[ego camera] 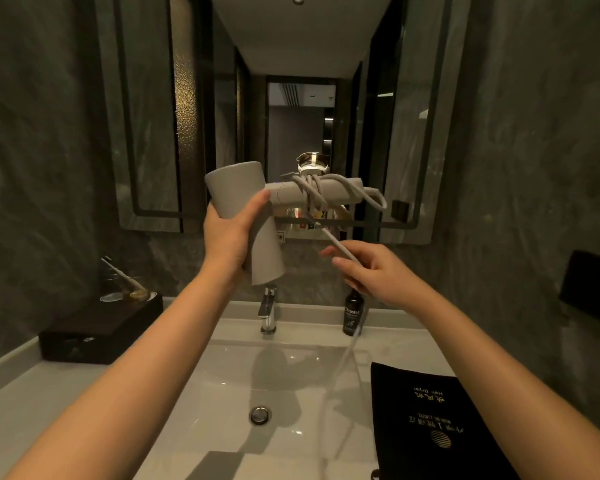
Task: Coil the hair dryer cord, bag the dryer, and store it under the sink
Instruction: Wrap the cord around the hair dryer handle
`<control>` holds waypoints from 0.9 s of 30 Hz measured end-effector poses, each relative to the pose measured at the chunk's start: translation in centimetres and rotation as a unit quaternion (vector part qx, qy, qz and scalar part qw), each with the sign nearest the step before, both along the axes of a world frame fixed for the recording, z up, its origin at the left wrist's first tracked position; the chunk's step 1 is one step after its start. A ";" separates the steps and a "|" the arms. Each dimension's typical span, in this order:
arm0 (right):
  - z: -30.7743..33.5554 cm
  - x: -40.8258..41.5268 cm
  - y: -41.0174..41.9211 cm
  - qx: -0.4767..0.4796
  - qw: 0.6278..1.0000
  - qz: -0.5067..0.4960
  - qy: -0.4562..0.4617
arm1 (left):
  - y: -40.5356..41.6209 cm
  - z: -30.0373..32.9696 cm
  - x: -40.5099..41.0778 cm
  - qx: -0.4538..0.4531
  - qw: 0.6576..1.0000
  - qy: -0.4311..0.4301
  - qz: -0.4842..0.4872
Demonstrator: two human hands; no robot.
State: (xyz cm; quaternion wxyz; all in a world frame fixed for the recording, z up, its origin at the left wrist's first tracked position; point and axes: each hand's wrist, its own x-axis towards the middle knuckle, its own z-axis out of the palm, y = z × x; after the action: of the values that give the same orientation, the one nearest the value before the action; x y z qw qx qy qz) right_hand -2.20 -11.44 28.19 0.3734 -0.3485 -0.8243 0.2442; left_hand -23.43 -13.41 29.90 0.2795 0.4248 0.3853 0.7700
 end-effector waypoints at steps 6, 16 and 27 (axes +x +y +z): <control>0.9 0.1 -1.4 0.053 0.997 -0.023 -0.055 | 0.8 -0.3 -0.5 0.020 0.985 0.091 0.144; 4.5 0.2 -0.9 0.158 0.984 -0.074 -0.046 | 1.4 -1.4 -1.7 -0.028 0.956 0.237 0.170; 5.7 -0.1 2.1 0.115 0.992 -0.054 -0.006 | 0.0 -2.2 -1.8 -0.060 0.950 0.274 -0.139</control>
State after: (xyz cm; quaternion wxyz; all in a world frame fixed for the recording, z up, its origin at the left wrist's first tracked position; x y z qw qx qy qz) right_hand -2.26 -9.31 33.94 0.4185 -0.3491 -0.8291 0.1248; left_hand -25.21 -13.36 27.72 0.2924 0.6512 0.4299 0.5528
